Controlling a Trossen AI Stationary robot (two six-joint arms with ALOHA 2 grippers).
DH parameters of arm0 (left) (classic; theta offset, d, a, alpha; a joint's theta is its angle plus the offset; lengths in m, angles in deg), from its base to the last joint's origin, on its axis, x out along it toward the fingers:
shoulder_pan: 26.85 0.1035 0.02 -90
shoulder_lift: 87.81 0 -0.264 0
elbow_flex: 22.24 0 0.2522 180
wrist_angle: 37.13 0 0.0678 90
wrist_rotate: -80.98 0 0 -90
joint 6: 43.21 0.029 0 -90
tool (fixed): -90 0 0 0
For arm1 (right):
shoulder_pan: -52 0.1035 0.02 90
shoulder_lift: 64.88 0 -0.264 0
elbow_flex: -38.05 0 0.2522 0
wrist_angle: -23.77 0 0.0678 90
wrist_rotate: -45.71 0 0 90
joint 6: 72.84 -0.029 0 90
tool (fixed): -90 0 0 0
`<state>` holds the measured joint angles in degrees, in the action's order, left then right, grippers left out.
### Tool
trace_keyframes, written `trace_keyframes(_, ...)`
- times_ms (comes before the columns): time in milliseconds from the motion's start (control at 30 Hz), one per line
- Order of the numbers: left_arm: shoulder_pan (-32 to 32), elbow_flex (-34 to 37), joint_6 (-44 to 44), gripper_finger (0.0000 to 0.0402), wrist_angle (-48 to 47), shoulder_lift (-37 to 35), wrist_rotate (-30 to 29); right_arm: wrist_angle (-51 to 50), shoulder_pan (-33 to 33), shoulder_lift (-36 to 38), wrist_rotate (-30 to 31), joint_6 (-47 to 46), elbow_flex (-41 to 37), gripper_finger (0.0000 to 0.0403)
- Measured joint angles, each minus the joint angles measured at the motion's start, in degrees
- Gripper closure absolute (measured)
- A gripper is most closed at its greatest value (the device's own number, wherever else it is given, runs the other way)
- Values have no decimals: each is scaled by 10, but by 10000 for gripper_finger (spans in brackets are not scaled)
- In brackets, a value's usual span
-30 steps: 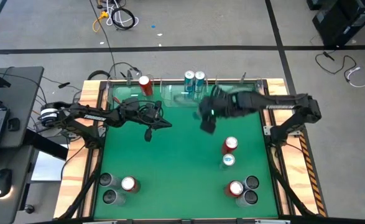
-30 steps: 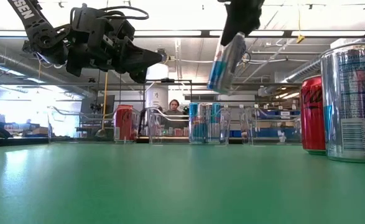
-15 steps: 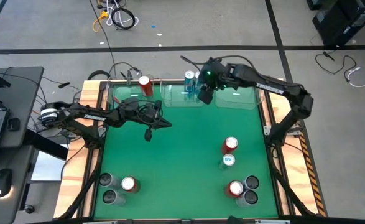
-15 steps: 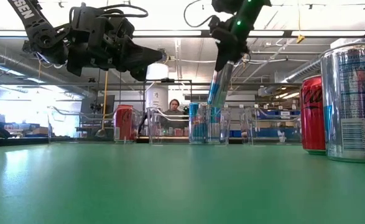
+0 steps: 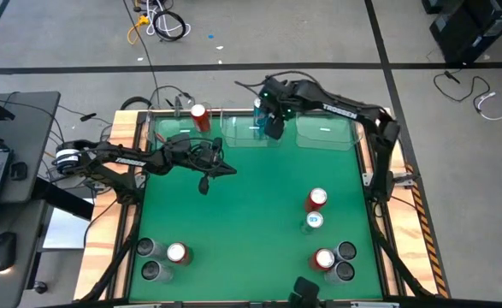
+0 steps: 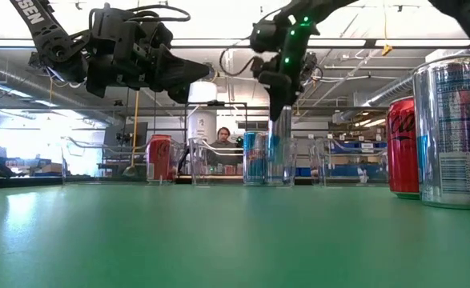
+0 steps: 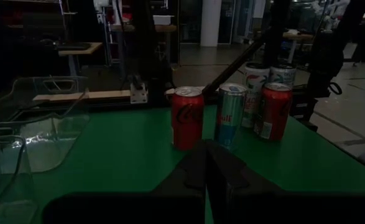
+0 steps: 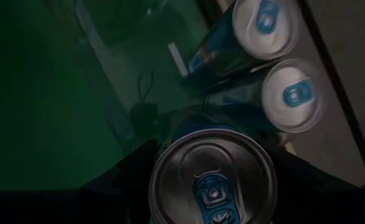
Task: Sort soda cans
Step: Put the blue soda can into the transparent middle bin
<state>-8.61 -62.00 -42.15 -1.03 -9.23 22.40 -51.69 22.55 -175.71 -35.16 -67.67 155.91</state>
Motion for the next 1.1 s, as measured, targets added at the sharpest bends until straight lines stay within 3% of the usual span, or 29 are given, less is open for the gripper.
trace_keyframes(267,0,0,0,397,0,0,0,1,-7,-43,0,5,0,180)
trace_keyframes(667,0,0,0,397,-1,0,0,27,-22,-45,0,6,-18,180)
trace_keyframes(900,0,0,-2,397,-1,0,1,28,-26,-45,1,-4,-18,144)
trace_keyframes(1100,0,0,-2,397,-1,0,1,30,-26,-45,1,-4,-18,145)
